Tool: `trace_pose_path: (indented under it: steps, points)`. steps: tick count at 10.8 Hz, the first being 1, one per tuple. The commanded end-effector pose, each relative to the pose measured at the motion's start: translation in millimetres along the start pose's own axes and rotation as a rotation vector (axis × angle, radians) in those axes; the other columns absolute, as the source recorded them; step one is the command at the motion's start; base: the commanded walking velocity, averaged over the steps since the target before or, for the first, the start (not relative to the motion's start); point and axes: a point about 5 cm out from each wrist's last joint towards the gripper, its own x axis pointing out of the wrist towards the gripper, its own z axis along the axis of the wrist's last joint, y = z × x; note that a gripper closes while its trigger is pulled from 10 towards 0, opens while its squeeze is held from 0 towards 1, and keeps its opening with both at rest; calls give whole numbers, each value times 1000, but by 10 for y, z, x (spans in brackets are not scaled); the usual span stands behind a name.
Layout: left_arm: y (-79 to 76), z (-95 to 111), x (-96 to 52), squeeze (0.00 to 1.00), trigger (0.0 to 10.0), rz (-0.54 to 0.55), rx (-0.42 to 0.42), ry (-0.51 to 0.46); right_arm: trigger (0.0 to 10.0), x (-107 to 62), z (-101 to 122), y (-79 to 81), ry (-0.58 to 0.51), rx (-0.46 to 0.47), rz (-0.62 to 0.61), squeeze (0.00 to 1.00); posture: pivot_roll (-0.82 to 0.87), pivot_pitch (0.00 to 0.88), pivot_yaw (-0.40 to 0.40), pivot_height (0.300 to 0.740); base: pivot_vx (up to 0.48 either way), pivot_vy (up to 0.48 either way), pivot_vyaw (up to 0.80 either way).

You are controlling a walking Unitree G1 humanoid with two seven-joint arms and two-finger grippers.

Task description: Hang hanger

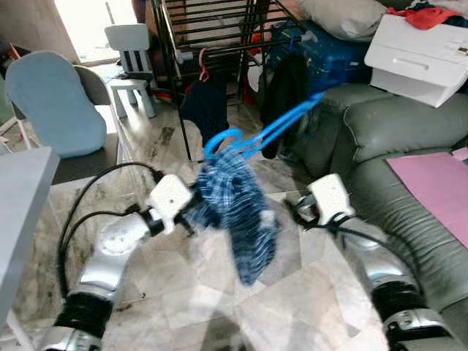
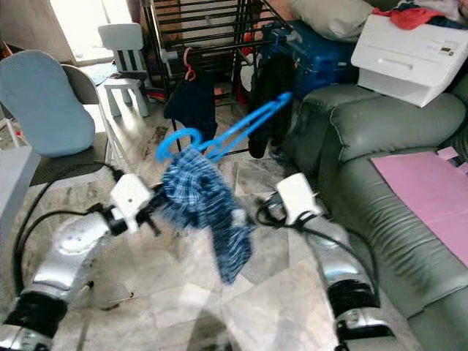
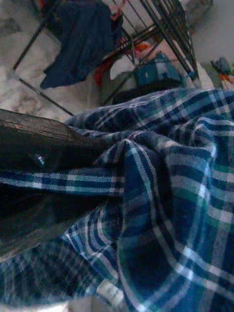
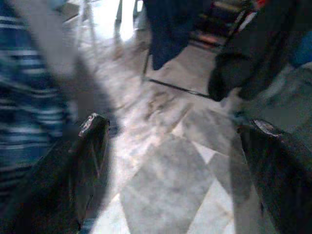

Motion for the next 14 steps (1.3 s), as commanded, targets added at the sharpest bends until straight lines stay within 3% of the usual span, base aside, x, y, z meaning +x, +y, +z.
trace_pose_path:
  steps: [1, 2, 3, 5, 7, 8, 9, 10, 11, 12, 13, 14]
  points:
    - [13, 108, 43, 0, 0, -20, 39, -40, 10000, 7, -50, 71, 26, 5, 45, 929, -86, 0, 69, 740, 0, 0, 0]
    - [-25, 175, 85, 0, 0, -39, 40, -68, 10000, 35, -64, 147, 40, 42, 94, 384, -81, 0, 67, 740, 0, 0, 0]
    - [-49, 206, 109, 0, 0, -48, 41, -85, 10000, 59, -87, 218, 62, 71, 136, 0, -80, 0, 68, 740, 0, 0, 0]
    - [-57, 355, 180, 0, 0, -51, 34, -152, 10000, 58, -227, 385, 149, 116, 240, 0, -78, 0, 68, 740, 0, 0, 0]
    - [-33, 685, 256, 0, 0, -56, 25, -272, 10000, 72, -410, 495, 238, 339, 219, 0, -75, 0, 61, 740, 0, 0, 0]
    - [-27, 743, 269, 0, 0, -52, 21, -294, 8824, 79, -428, 528, 248, 383, 223, 0, -74, 0, 58, 740, 0, 0, 0]
    - [-20, 775, 274, 0, 0, -44, 13, -306, 3843, 78, -460, 542, 268, 377, 212, 0, -73, 0, 55, 740, 0, 0, 0]
    - [-13, 773, 266, 0, 0, -36, 5, -305, 863, 71, -481, 513, 279, 374, 187, 0, -72, 0, 53, 740, 0, 0, 0]
    - [-13, 753, 246, 0, 0, -35, 3, -293, 0, 49, -513, 423, 291, 374, 134, 0, -75, 0, 52, 740, 0, 0, 0]
    - [7, 712, 218, 0, 0, -28, 13, -268, 0, 2, -550, 250, 295, 381, 34, 0, -77, 0, 51, 740, 0, 0, 0]
    - [37, 662, 190, 0, 0, -20, 29, -243, 0, -53, -550, 44, 281, 390, -78, 0, -78, 0, 51, 740, 0, 0, 0]
    - [69, 534, 123, 0, 0, -14, 39, -191, 0, -129, -484, -267, 234, 403, -224, 0, -86, 0, 55, 740, 0, 0, 0]
